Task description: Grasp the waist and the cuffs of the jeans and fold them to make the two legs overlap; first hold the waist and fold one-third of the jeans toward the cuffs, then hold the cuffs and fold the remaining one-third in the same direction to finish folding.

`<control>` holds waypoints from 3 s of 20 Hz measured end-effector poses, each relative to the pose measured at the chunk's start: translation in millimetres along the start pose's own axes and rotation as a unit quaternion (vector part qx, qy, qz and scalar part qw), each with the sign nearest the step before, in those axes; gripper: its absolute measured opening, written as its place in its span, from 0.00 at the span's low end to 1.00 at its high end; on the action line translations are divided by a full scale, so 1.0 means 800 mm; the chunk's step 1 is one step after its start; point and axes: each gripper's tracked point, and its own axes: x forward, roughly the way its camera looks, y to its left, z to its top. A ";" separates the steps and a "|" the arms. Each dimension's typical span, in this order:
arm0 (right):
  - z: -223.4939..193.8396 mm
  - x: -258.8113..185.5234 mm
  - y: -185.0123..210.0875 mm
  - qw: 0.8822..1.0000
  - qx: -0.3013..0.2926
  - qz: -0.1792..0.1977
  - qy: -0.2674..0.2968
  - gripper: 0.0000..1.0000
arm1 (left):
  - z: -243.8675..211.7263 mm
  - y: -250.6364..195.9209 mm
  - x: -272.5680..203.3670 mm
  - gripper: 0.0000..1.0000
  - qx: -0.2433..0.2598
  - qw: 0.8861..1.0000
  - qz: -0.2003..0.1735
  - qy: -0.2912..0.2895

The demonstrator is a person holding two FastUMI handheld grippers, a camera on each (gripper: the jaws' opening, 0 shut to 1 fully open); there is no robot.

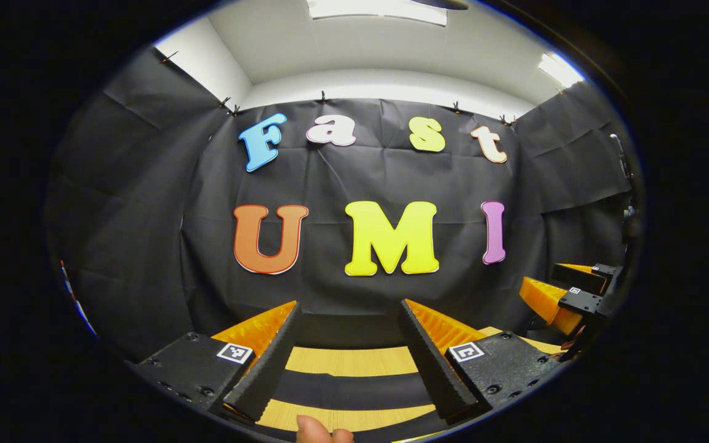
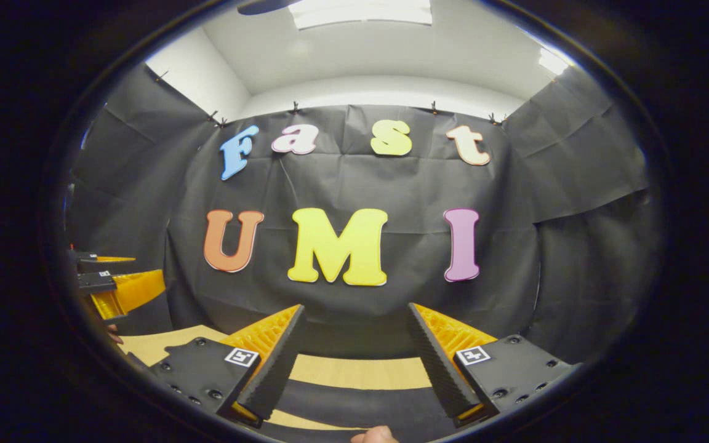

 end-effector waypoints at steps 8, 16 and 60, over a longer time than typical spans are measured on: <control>-0.023 0.006 0.027 0.999 0.010 0.029 0.025 0.97 | -0.057 0.088 -0.059 0.99 -0.028 0.992 0.096 0.080; -0.040 0.010 0.075 0.996 -0.006 0.080 0.041 0.97 | -0.140 0.182 -0.183 0.99 0.044 0.969 0.161 0.181; -0.137 0.037 -0.064 0.981 0.024 -0.008 0.193 0.97 | -0.367 0.254 -0.229 0.03 -0.574 0.668 0.341 0.327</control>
